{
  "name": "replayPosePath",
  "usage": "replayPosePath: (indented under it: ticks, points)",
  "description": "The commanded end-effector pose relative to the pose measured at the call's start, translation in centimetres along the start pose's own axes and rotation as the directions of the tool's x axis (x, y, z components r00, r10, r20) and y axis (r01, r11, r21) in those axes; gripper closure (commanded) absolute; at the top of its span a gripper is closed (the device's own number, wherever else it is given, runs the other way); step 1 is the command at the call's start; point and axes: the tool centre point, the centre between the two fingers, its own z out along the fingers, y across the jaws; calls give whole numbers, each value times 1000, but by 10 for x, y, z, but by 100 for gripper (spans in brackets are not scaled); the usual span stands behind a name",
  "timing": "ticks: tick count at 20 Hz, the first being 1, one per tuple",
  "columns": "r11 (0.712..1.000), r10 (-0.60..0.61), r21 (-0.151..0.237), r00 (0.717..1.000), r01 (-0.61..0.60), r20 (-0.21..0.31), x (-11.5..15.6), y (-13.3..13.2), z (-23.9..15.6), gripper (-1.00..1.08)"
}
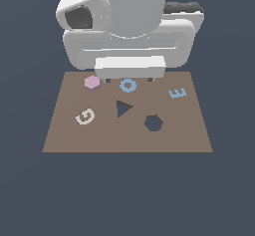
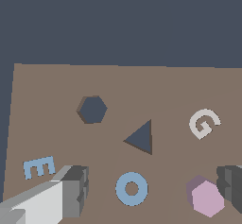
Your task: Insert a designated object into the corresponding slot on a board.
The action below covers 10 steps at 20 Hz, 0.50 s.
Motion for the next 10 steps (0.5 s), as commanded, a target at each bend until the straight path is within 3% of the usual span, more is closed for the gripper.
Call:
replayPosePath:
  ticks: [1,10]
  points:
    - [1000,0,0,1000,0,0,0,0,0,-92]
    - [997,80,-4,997,-80,5,-4,14,11,-92]
